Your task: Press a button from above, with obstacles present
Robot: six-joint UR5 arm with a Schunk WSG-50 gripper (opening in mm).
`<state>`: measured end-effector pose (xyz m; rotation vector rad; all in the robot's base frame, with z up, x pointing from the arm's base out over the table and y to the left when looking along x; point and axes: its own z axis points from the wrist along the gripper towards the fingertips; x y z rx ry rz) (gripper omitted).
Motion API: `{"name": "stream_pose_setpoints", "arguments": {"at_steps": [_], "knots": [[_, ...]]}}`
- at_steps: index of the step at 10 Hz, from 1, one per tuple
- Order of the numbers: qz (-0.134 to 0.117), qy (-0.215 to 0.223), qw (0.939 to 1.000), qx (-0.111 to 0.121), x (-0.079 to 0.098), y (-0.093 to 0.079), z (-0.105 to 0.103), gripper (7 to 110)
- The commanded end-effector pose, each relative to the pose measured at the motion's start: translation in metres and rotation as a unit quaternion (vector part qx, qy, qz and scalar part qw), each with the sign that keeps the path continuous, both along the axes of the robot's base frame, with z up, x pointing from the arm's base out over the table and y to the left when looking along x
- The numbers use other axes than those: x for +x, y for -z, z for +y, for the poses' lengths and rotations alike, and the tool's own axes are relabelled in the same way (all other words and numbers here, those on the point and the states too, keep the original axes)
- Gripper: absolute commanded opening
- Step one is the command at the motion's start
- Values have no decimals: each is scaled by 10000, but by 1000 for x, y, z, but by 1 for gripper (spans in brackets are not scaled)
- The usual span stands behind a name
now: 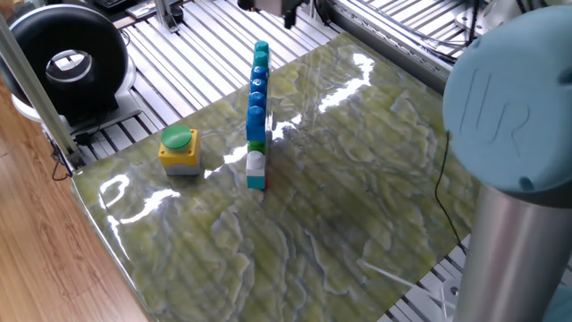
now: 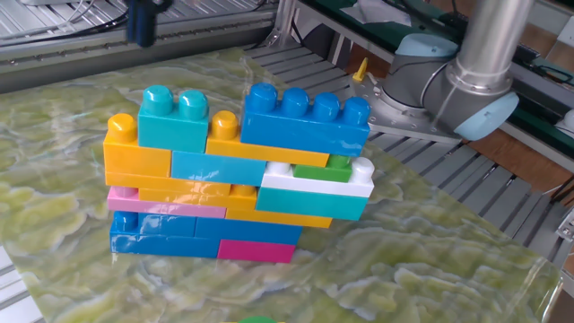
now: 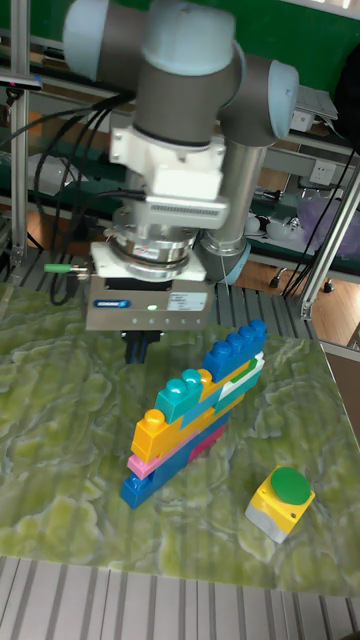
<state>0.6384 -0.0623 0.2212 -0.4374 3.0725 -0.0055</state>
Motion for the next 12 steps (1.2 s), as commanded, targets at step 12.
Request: {"name": "stream_pose_setpoints", "arguments": {"at_steps": [12], "knots": [[-245, 1260, 9914, 268, 25, 60, -9, 7]]}}
